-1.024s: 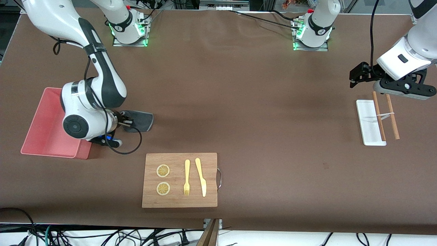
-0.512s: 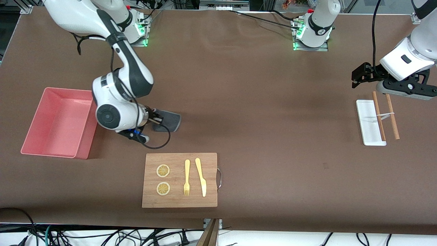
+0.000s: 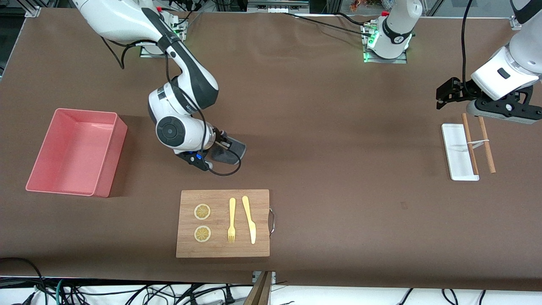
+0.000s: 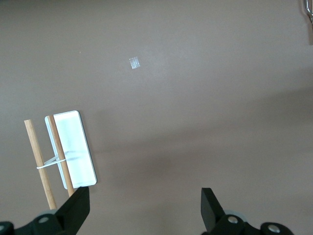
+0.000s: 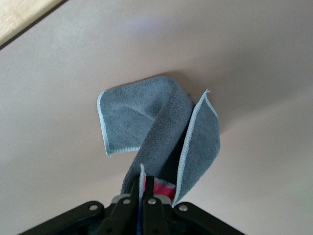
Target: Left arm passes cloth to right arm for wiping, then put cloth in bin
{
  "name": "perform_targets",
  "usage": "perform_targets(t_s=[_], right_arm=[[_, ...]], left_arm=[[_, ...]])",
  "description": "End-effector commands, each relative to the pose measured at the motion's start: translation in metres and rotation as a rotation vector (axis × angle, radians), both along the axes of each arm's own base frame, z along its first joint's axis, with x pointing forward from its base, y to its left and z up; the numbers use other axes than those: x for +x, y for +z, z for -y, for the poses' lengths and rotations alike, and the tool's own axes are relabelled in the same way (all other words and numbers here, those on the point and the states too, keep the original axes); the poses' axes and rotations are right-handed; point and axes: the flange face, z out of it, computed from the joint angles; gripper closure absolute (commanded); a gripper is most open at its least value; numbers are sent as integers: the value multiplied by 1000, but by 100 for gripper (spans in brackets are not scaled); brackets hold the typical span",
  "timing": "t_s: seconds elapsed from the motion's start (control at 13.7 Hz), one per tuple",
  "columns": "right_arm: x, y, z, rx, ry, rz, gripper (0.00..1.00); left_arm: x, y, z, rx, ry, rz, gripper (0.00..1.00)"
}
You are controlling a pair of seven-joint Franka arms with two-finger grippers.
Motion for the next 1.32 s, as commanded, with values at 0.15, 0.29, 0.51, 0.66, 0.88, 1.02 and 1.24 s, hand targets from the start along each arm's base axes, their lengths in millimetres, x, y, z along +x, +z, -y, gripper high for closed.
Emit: perform_targets(t_s=[0.15,0.29,0.51,0.66,0.88,1.02,1.24], right_arm=[[13,-2,23,4,22,6,100],[21,-8,52,-30,60,-5,100],[35,-11,102,-40,124,-32,100],[42,-11,134,-40,173,-45,100],[50,-6,187,-54,265,-60,100],[54,-1,220,-41,311,-71,100],[59,0,273,-24,381,-77,100]], left_arm=[[0,4,1,-8,-1,-1,0],[0,4,1,-10,-3,-2,0],[0,4,1,-10,-3,-2,0],[0,4,0,-10,-1,-3,0],[0,4,0,-10,-1,-3,0],[0,4,1,-10,-3,-2,0],[0,4,1,-10,-3,-3,0]])
